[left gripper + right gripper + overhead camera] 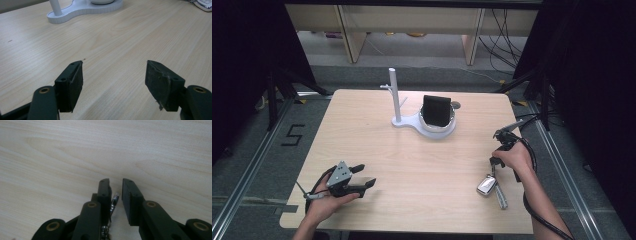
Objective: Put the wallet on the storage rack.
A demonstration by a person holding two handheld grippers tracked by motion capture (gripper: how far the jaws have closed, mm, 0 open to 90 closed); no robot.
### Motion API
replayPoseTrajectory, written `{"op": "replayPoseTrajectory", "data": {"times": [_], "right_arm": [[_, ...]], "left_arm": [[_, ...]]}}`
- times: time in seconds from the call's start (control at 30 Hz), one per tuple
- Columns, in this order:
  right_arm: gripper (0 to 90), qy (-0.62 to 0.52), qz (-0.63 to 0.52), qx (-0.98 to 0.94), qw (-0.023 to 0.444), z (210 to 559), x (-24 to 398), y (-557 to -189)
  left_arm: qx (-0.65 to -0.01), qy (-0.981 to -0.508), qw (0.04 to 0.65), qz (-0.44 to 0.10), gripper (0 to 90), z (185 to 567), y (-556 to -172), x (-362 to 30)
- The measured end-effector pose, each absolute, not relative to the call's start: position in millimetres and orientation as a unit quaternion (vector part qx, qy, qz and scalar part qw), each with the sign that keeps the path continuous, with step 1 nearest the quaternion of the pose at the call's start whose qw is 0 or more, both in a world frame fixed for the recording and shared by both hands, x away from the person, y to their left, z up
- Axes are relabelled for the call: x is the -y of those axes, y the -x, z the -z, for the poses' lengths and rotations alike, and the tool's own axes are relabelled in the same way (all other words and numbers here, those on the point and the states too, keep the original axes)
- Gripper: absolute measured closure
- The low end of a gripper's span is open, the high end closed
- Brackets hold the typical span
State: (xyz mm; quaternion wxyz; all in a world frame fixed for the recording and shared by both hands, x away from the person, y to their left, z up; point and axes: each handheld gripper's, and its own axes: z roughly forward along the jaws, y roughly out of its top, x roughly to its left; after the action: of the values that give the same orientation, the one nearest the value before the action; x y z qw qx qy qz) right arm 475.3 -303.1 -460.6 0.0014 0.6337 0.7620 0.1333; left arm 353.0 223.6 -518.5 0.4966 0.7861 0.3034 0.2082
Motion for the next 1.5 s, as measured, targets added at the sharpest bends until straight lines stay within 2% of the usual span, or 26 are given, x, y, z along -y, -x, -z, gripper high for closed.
{"op": "replayPoseTrajectory", "data": {"times": [0.13,0.17,0.47,0.53,0.8,1.03,1.13,1.5], "right_arm": [[79.2,-0.638,-0.128,-0.759,0.005,465,301,-477],[79.4,-0.645,-0.115,-0.755,-0.010,463,301,-477],[80.2,-0.637,-0.116,-0.762,-0.002,466,301,-478],[80.1,-0.656,-0.096,-0.748,-0.020,463,297,-479],[81.3,-0.642,-0.095,-0.761,-0.008,471,297,-482],[84.2,-0.672,-0.081,-0.736,-0.033,473,290,-480],[85.4,-0.632,-0.078,-0.771,-0.027,473,297,-483],[87.3,-0.648,-0.104,-0.755,-0.016,469,290,-480]], "left_arm": [[-0.303,-0.786,0.496,-0.209,30.4,518,-353,-224],[-0.301,-0.787,0.497,-0.208,30.4,519,-354,-224],[-0.303,-0.787,0.496,-0.207,30.4,519,-353,-223],[-0.303,-0.787,0.496,-0.207,30.4,519,-353,-223],[-0.303,-0.786,0.497,-0.206,30.4,520,-353,-224],[-0.303,-0.785,0.500,-0.208,30.4,520,-353,-223],[-0.298,-0.788,0.498,-0.204,30.4,520,-353,-223],[-0.303,-0.787,0.496,-0.205,30.4,519,-352,-223]]}}
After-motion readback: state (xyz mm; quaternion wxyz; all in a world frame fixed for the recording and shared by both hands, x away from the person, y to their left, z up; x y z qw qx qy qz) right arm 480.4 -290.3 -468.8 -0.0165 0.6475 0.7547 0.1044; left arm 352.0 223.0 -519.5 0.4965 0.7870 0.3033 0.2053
